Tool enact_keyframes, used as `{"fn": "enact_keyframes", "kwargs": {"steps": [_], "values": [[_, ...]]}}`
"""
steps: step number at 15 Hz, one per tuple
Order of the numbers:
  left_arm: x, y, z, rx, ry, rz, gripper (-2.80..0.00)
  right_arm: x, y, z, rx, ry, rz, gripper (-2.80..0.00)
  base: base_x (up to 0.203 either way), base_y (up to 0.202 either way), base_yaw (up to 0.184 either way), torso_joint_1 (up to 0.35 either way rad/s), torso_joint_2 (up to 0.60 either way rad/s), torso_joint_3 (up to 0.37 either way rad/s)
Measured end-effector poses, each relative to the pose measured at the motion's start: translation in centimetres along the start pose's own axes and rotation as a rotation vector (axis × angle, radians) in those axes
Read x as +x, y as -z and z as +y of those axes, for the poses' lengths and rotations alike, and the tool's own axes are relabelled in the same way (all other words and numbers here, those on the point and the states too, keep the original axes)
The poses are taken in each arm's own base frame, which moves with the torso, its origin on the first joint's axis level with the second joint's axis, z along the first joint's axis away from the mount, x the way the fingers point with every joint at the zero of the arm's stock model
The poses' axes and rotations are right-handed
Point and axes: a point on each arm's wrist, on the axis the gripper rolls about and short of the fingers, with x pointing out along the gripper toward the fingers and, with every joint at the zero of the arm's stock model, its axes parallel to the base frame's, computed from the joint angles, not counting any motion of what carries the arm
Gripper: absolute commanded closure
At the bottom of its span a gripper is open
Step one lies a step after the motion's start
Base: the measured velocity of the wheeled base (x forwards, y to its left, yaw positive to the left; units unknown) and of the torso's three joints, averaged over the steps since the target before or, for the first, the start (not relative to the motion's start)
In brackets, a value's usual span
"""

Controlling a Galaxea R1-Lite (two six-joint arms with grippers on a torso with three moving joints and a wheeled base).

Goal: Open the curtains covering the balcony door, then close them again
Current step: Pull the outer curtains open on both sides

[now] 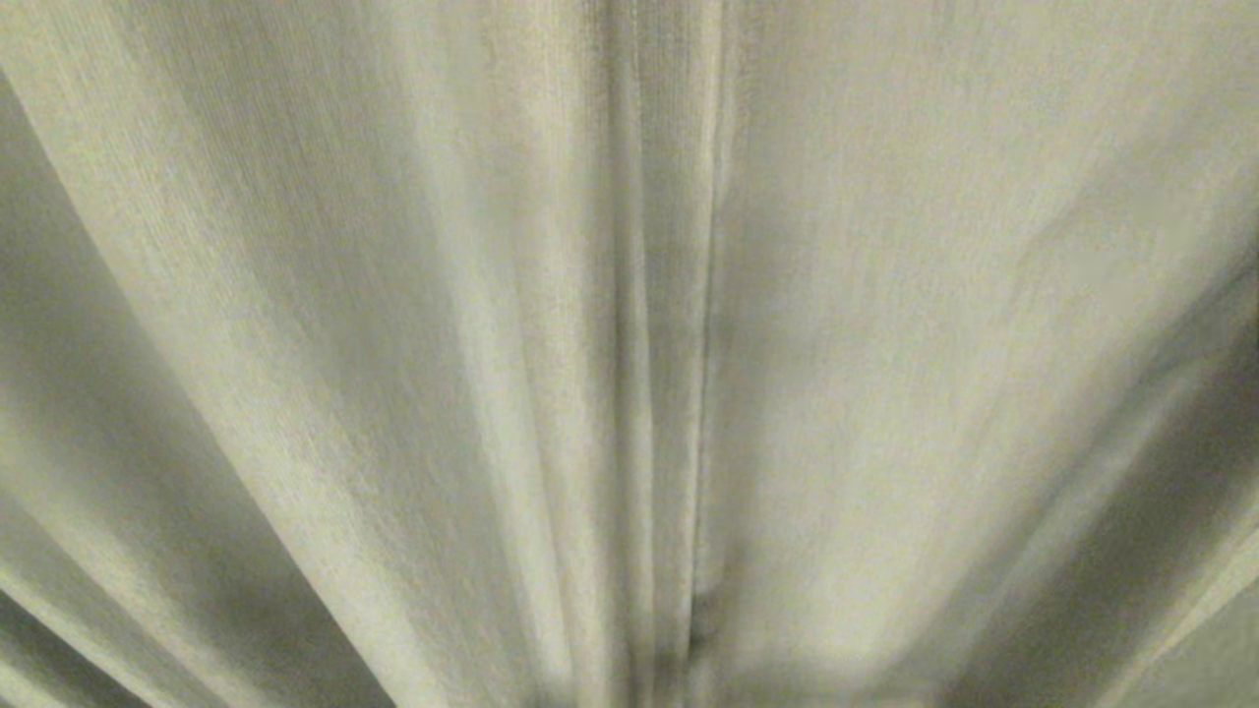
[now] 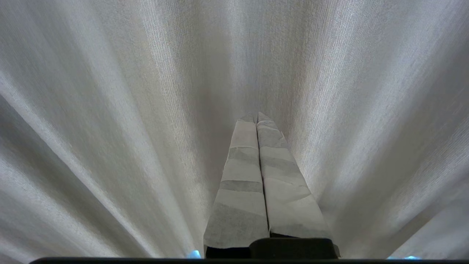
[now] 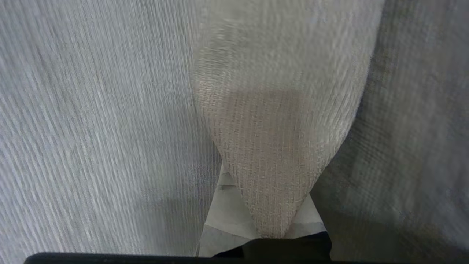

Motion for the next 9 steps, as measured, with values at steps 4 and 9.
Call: {"fn": "enact_keyframes", "kwargs": {"steps": [4,9], "values": [[0.0,0.0,0.0,0.000,0.000,0.000,0.00,0.4,0.6,-1.6,-0.027,0.059,0.017,0.00,0.000,0.000,0.000,0.000,0.00,0.000],[0.0,0.0,0.0,0.000,0.000,0.000,0.00,1.0,0.6,-3.8,-0.063,0.139,0.014,0.00,0.000,0.000,0.000,0.000,0.00,0.000]]}}
